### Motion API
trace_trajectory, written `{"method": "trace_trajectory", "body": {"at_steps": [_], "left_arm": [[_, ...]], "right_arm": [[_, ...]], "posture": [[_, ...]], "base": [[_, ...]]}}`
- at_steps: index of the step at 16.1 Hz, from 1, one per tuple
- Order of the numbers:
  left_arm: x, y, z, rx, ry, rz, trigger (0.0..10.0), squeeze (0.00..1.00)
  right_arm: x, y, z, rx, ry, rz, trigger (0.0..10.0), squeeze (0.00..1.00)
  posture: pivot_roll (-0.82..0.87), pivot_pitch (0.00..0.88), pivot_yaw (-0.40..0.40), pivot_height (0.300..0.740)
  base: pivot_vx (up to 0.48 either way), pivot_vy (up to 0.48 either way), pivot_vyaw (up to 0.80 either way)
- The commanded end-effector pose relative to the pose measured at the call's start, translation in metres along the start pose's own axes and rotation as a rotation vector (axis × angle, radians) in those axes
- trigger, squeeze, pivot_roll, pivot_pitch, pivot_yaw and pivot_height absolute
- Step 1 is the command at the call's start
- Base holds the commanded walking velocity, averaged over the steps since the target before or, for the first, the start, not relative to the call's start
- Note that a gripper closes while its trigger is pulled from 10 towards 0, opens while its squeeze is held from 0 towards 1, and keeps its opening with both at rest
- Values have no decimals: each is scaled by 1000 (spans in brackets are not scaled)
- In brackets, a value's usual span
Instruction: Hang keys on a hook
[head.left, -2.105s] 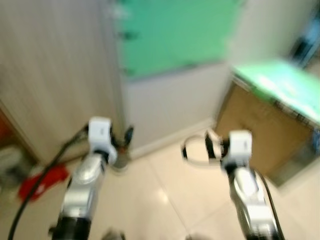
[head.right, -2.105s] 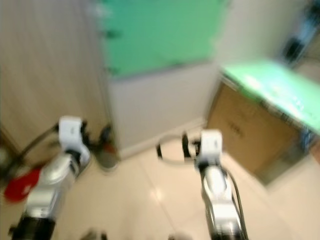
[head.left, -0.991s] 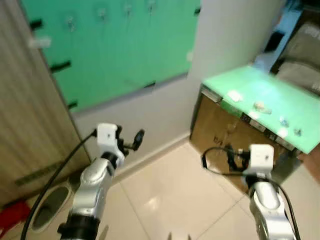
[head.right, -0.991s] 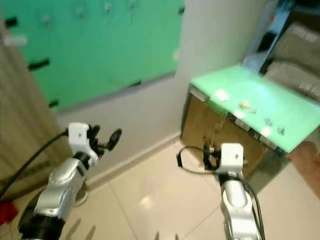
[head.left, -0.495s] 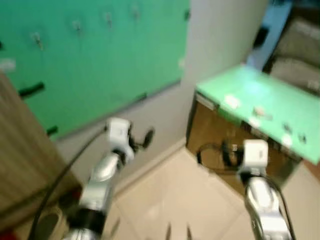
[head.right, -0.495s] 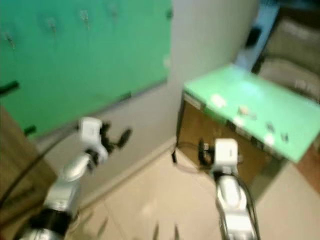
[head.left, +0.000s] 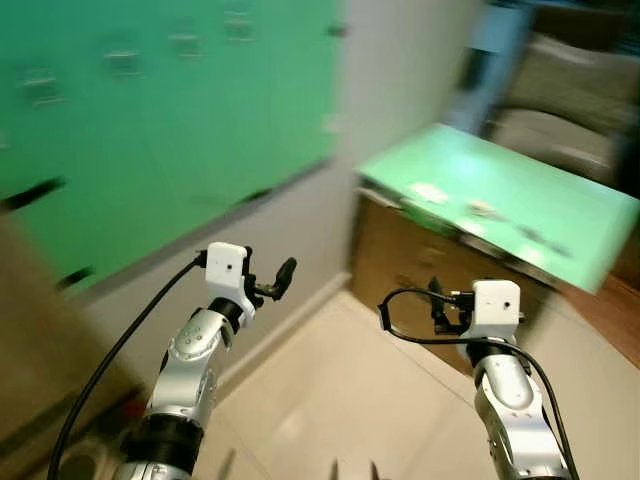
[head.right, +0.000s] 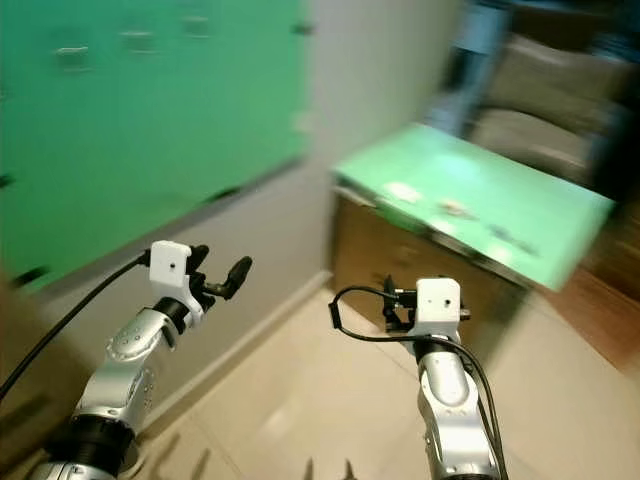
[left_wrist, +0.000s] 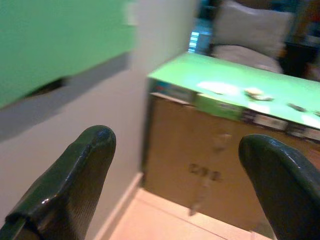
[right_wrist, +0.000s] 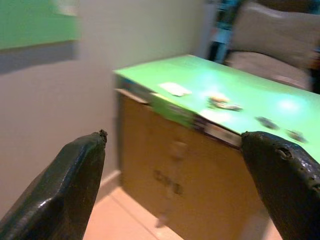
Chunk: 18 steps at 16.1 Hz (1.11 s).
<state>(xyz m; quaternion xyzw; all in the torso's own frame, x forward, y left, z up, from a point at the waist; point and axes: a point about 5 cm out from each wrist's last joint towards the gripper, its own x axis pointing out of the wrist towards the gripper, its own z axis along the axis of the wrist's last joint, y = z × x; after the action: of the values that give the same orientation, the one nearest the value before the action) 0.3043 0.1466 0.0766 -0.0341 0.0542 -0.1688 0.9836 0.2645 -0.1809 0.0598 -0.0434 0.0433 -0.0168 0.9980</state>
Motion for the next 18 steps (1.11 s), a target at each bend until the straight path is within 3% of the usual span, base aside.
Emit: {"method": "trace_trajectory", "body": {"at_steps": [1,6,18], "left_arm": [[1,-4,3,13,-19,-24,10000,0],[1,-9,1,11,-16,-41,10000,0],[5,-13,-2,42,2,-36,10000,0]], "right_arm": [[1,-3,1,1,-4,-9,10000,0],[3,-4,1,-10,-4,-8,10000,0],[4,-1,3,-44,-22,22,10000,0]], "posture": [[-67,0,14,740],[-67,0,13,740],[-75,0,16,740]], "base": [[450,0,-725],[451,0,-734],[466,0,0]]}}
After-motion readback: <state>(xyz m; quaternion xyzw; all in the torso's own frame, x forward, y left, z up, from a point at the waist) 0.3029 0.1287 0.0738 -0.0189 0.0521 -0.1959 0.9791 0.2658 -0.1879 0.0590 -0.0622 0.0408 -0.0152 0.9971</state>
